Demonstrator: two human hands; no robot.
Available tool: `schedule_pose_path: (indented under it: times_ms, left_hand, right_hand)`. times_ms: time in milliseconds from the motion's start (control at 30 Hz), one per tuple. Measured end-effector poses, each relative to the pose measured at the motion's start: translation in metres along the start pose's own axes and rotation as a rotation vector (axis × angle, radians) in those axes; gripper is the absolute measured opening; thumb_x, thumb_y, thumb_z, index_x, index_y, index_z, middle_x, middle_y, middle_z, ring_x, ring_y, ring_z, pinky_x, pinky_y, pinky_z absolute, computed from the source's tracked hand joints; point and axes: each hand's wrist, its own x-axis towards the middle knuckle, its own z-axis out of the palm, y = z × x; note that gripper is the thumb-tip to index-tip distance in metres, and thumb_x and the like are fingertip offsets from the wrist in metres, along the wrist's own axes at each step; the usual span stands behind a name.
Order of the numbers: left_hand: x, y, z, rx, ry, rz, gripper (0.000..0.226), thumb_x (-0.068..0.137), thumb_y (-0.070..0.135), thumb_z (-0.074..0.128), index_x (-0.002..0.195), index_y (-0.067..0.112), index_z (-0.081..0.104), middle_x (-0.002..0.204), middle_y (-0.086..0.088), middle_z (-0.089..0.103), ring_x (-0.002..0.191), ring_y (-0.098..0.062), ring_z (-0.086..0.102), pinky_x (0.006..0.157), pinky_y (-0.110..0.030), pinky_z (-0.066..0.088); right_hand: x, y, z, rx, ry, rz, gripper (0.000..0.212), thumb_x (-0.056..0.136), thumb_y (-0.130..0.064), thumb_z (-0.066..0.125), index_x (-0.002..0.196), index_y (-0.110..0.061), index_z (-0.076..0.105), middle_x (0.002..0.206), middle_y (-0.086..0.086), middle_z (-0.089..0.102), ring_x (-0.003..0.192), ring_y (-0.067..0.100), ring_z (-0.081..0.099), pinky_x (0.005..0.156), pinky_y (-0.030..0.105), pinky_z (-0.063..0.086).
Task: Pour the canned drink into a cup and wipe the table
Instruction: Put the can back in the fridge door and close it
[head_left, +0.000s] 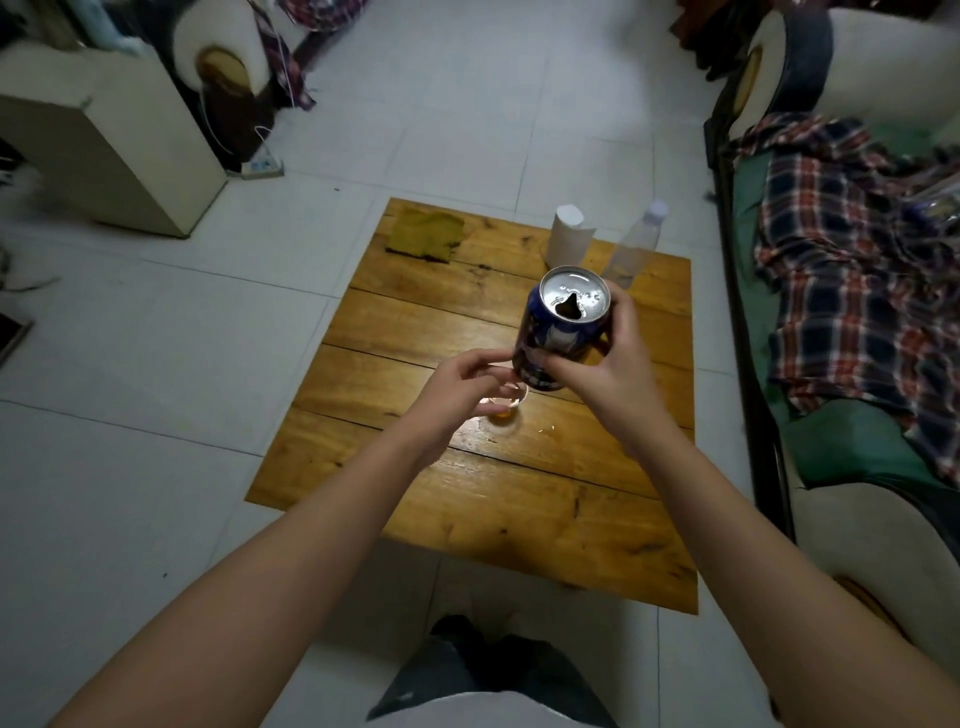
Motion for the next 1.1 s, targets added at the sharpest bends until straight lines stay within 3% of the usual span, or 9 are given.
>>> schedule_pose_path:
  times_ms: [167, 300, 467, 600, 733, 833, 1000, 1100]
  left_hand:
    - [-0.019, -0.004, -0.007, -0.041, 0.042, -0.006, 0.029, 0.090, -0.001, 0.047, 0.114, 0.011, 0.057, 0.105, -0.012, 0.067, 0.096, -0.023, 0.066, 0.077, -0.027, 0.057]
    - [-0.038, -0.010, -0.009, -0.073, 0.111, 0.001, 0.022, 0.090, 0.005, 0.051, 0.107, 0.016, 0.059, 0.106, -0.012, 0.067, 0.098, -0.024, 0.066, 0.081, -0.031, 0.056]
    - [-0.071, -0.023, -0.011, -0.107, 0.254, 0.015, 0.020, 0.092, 0.006, 0.049, 0.106, 0.014, 0.059, 0.101, -0.008, 0.069, 0.095, -0.020, 0.067, 0.080, -0.030, 0.056]
    - [-0.107, -0.036, -0.010, -0.136, 0.420, 0.014, 0.023, 0.092, 0.006, 0.048, 0.114, 0.008, 0.056, 0.099, -0.008, 0.068, 0.093, -0.022, 0.067, 0.083, -0.036, 0.056]
    - [-0.149, -0.054, -0.008, -0.192, 0.578, 0.022, 0.025, 0.093, 0.002, 0.043, 0.115, 0.007, 0.054, 0.097, -0.009, 0.067, 0.088, -0.019, 0.066, 0.077, -0.032, 0.055]
    - [-0.187, -0.070, -0.008, -0.250, 0.706, 0.013, 0.030, 0.091, 0.000, 0.043, 0.119, 0.005, 0.054, 0.096, -0.007, 0.067, 0.087, -0.018, 0.066, 0.074, -0.031, 0.055]
    - [-0.254, -0.094, -0.011, -0.320, 0.901, -0.020, 0.035, 0.087, -0.005, 0.042, 0.119, 0.003, 0.053, 0.102, -0.014, 0.066, 0.097, -0.028, 0.065, 0.085, -0.041, 0.052]
    - [-0.297, -0.113, -0.016, -0.369, 0.998, -0.019, 0.033, 0.087, -0.006, 0.041, 0.116, 0.003, 0.053, 0.096, -0.011, 0.067, 0.093, -0.026, 0.066, 0.081, -0.039, 0.054]
  right_hand:
    - [-0.008, -0.006, 0.008, 0.021, -0.065, -0.028, 0.074, 0.067, -0.013, 0.079, 0.124, -0.029, 0.035, 0.114, -0.025, 0.046, 0.104, -0.019, 0.045, 0.085, 0.007, 0.042]
    - [-0.014, -0.010, 0.013, 0.026, -0.157, -0.054, 0.073, 0.067, -0.009, 0.078, 0.123, -0.027, 0.035, 0.114, -0.023, 0.047, 0.104, -0.018, 0.045, 0.082, 0.006, 0.041]
    - [-0.021, -0.015, 0.022, -0.001, -0.351, -0.113, 0.072, 0.069, -0.014, 0.076, 0.127, -0.022, 0.035, 0.119, -0.010, 0.051, 0.112, 0.005, 0.049, 0.091, 0.020, 0.045]
    - [-0.036, -0.023, 0.037, 0.019, -0.500, -0.160, 0.071, 0.070, -0.012, 0.076, 0.127, -0.022, 0.035, 0.117, -0.012, 0.051, 0.111, 0.000, 0.050, 0.090, 0.016, 0.045]
    - [-0.060, -0.034, 0.057, 0.032, -0.658, -0.214, 0.073, 0.070, -0.015, 0.077, 0.128, -0.022, 0.032, 0.119, -0.010, 0.049, 0.111, -0.001, 0.049, 0.087, 0.009, 0.043]
    - [-0.084, -0.042, 0.075, 0.054, -0.788, -0.248, 0.073, 0.072, -0.013, 0.076, 0.130, -0.019, 0.032, 0.123, -0.005, 0.049, 0.115, 0.006, 0.049, 0.091, 0.016, 0.045]
    - [-0.133, -0.056, 0.111, 0.096, -0.985, -0.283, 0.073, 0.072, -0.008, 0.075, 0.129, -0.018, 0.031, 0.122, -0.006, 0.049, 0.115, 0.006, 0.050, 0.094, 0.022, 0.046]
    - [-0.167, -0.068, 0.134, 0.110, -1.094, -0.317, 0.074, 0.072, -0.005, 0.073, 0.131, -0.014, 0.029, 0.123, -0.002, 0.048, 0.116, 0.008, 0.050, 0.096, 0.022, 0.045]
